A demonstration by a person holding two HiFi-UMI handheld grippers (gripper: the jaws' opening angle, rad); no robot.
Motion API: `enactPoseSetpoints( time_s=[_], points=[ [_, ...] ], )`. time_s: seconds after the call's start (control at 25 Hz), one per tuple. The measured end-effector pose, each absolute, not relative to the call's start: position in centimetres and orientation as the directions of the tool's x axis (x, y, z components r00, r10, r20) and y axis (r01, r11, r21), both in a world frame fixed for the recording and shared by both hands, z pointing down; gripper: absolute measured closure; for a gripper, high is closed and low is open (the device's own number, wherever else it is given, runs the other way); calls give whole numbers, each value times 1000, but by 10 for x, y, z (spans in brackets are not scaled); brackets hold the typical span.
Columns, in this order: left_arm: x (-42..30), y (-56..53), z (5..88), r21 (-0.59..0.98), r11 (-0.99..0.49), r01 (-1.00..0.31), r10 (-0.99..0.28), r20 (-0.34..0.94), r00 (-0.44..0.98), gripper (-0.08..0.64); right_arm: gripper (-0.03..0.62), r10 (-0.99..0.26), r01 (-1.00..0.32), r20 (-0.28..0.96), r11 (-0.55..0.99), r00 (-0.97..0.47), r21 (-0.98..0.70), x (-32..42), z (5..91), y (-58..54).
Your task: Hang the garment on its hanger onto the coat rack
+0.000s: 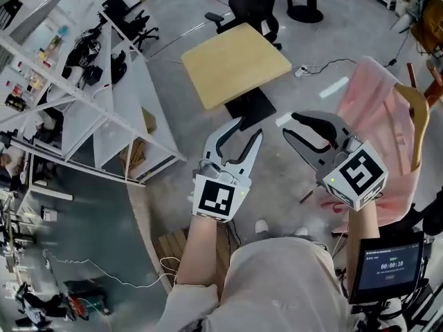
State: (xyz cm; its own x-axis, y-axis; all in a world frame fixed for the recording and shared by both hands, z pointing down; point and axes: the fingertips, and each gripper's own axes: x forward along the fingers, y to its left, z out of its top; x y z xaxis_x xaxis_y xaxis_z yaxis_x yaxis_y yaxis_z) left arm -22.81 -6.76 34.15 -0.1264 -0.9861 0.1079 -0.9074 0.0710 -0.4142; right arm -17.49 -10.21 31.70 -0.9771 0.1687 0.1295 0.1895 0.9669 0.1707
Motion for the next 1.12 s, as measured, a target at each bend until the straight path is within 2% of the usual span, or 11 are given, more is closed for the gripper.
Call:
enactPoseSetpoints(
  time_s=[0.28, 0.48, 0.64, 0.68, 0.76, 0.92, 1.12],
  points=[
    [-250, 1, 380, -296, 194, -935, -963, 125, -240, 420, 465, 280, 291, 116, 952, -953, 92, -207, 362, -47],
    [-259, 37, 393, -250, 270, -930, -952, 77, -297, 420, 465, 254, 255, 95, 967, -962, 0, -211, 392, -34],
    [-258, 55, 396, -194, 313, -930, -944, 46, -327, 422, 468, 195, 195, 90, 981, -977, -7, -207, 403, -34],
    [-257, 58, 397, -180, 326, -928, -940, 43, -339, 441, 481, 171, 171, 88, 985, -981, 1, -206, 405, -36],
    [-257, 62, 400, -149, 353, -924, -931, 40, -363, 554, 553, 145, 146, 79, 989, -986, 5, -202, 406, -37],
    [-255, 61, 405, -72, 344, -936, -935, 68, -349, 554, 561, 155, 155, 78, 988, -985, -7, -200, 408, -31],
    [-249, 58, 409, -56, 322, -945, -941, 92, -326, 555, 561, 170, 170, 92, 985, -981, -8, -199, 413, -28]
  ],
)
